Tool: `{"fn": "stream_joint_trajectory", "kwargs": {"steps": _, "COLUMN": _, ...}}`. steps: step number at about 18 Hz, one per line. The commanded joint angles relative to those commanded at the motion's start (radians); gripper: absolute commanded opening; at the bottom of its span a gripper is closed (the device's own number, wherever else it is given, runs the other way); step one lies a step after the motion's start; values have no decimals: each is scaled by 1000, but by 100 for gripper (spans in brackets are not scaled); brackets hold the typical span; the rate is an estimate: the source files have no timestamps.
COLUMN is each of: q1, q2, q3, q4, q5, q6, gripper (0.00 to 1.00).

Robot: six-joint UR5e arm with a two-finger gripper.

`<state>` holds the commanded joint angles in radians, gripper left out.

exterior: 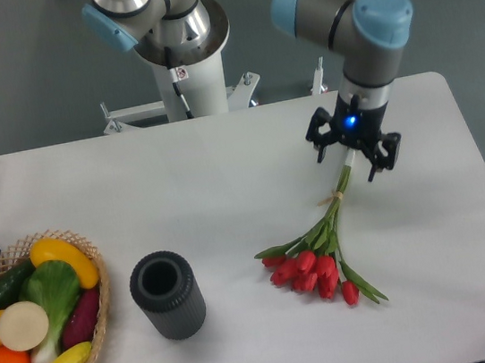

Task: Pick up the flowers from the table
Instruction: 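Move the open gripper down over the tulip stems, then lower the gripper onto the tulip stems and close it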

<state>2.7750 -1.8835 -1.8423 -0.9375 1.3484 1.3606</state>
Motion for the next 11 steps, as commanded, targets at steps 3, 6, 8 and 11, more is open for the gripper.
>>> {"fn": "stream_joint_trajectory", "kwargs": {"steps": 3, "q1": -28, "q2": -37, "q3": -9, "q4": 37, "q5": 0, "q6": -14, "gripper": 100}}
{"fn": "stream_joint_trajectory", "kwargs": {"steps": 6, "q1": -40, "q2": -74, "q3": -8, "q4": 78, "q5": -2, "q6": -35, "gripper": 100}}
{"fn": "stream_joint_trajectory", "kwargs": {"steps": 8, "q1": -45, "q2": -97, "q3": -11, "q4": 115, "q5": 0, "q6": -70, "gripper": 100}}
{"fn": "stream_joint_trajectory", "kwargs": {"steps": 11, "q1": -58, "q2": -103, "q3": -5, "q4": 118, "q5": 0, "q6": -81, "gripper": 100}}
